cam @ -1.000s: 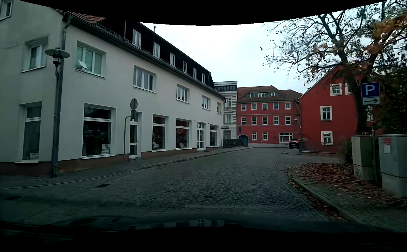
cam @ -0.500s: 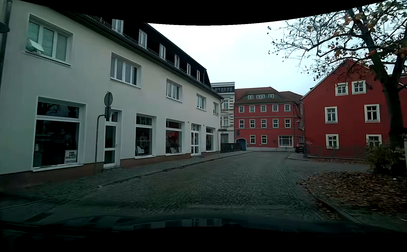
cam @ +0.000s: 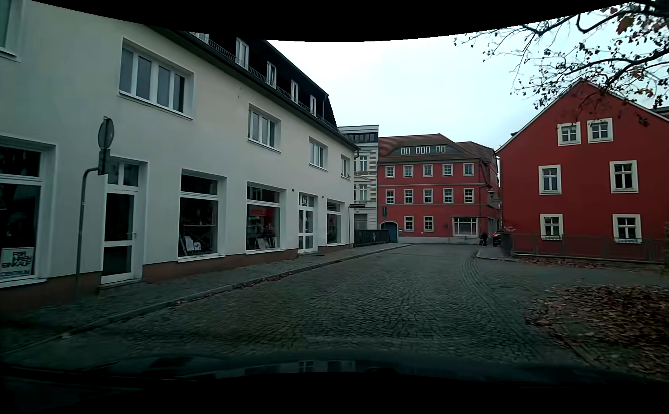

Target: Follow the waypoints while adhering to traffic rules and regulations

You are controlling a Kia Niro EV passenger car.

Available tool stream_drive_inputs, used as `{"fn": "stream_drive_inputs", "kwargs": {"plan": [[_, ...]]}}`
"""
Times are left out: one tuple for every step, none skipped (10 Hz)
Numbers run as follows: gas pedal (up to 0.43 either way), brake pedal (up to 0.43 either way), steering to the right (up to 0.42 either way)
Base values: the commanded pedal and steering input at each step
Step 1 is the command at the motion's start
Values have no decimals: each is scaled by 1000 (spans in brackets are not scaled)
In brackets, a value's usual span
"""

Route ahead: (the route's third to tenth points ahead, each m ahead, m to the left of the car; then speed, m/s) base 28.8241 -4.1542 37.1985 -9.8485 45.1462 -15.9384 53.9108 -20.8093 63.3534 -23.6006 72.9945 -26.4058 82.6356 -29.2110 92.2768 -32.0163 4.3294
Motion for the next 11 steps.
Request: {"fn": "stream_drive_inputs", "kwargs": {"plan": [[39,0,62],[39,0,67],[39,0,75],[39,0,84],[67,0,89],[67,0,92],[98,0,93],[110,0,99],[118,0,106],[130,0,111],[138,0,111]]}}
